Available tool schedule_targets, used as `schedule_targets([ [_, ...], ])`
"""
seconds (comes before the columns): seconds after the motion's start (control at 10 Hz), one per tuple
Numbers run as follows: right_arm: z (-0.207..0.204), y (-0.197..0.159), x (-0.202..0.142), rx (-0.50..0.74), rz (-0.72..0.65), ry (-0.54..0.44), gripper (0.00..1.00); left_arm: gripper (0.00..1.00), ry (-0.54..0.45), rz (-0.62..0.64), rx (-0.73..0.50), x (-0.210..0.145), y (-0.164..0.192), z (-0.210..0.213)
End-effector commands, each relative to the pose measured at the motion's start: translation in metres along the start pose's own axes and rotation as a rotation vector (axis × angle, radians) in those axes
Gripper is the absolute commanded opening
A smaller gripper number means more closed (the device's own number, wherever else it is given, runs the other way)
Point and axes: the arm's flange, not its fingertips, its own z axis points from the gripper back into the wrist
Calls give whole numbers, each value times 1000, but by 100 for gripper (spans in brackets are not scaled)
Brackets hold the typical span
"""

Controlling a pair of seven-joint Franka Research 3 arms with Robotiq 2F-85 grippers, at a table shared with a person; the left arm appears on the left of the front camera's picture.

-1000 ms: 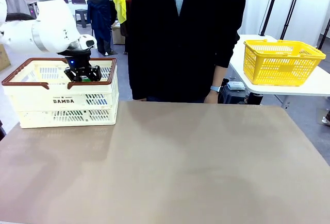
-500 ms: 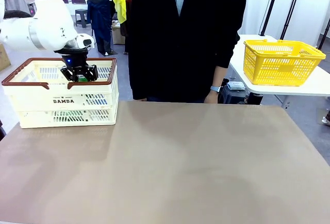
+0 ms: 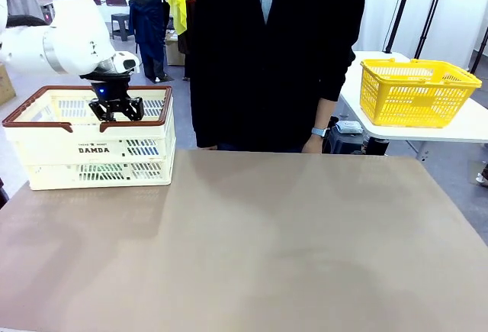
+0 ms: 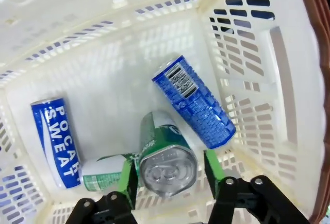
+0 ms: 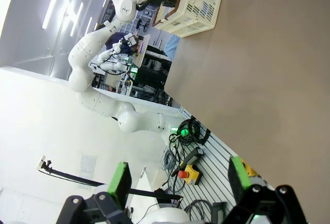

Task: Place the drinks into the Shopping basket.
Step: Pick up one drink and place it into the Shopping basket.

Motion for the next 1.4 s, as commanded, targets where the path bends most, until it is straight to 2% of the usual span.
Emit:
schedule_targets([
  [0.0, 4, 0, -2, -6, 18, 16, 100, 100, 6, 10, 35, 6, 2, 2],
  [0.4, 4, 0, -2, -6, 18, 16, 100, 100, 6, 5, 36, 6, 0, 3],
  [0.6, 4, 0, -2, -6, 18, 16, 100, 100, 26, 18, 42, 7, 8, 20],
  [0.7, 4, 0, -2, -6, 18, 16, 100, 100, 61, 0, -42, 6, 23, 53],
  [0.8, 4, 0, -2, -6, 18, 16, 100, 100, 102, 57, -153, 5, 55, 101],
  [1.0, 4, 0, -2, -6, 18, 16, 100, 100, 285, 261, -449, -15, 120, 176],
  [1.1, 4, 0, -2, -6, 18, 16, 100, 100, 338, 285, -627, -39, 156, 196],
  [1.2, 4, 0, -2, -6, 18, 16, 100, 100, 352, 243, -804, -73, 200, 203],
  [1.3, 4, 0, -2, -6, 18, 16, 100, 100, 322, 216, -929, -105, 237, 199],
])
